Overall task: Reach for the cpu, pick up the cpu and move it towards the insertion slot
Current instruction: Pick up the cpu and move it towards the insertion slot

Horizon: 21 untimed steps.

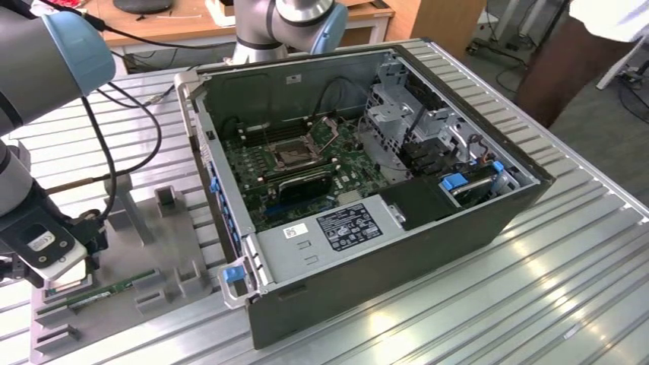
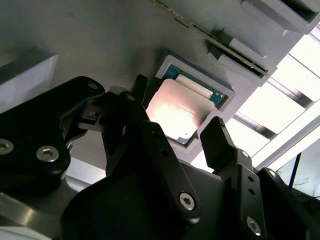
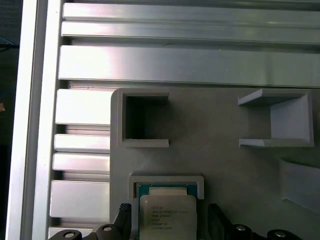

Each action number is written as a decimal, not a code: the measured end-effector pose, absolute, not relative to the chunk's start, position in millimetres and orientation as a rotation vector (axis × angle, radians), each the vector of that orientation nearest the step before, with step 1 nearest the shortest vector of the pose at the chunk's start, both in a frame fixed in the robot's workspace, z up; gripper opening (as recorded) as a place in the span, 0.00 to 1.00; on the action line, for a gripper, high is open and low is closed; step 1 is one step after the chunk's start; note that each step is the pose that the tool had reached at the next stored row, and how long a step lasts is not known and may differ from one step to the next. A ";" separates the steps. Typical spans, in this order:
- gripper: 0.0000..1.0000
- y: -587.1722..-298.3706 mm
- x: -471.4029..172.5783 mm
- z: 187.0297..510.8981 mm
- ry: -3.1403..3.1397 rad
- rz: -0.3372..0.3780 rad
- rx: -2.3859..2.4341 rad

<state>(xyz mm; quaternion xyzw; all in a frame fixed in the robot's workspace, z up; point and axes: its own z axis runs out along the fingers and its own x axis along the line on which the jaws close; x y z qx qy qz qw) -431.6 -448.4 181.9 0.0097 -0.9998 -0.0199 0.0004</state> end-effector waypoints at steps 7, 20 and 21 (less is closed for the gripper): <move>0.62 -448.4 -431.6 182.1 -3.140 -0.063 0.031; 0.62 -448.4 -433.3 182.1 -3.140 -0.062 0.031; 0.62 -448.4 -433.6 182.4 -3.140 -0.063 0.031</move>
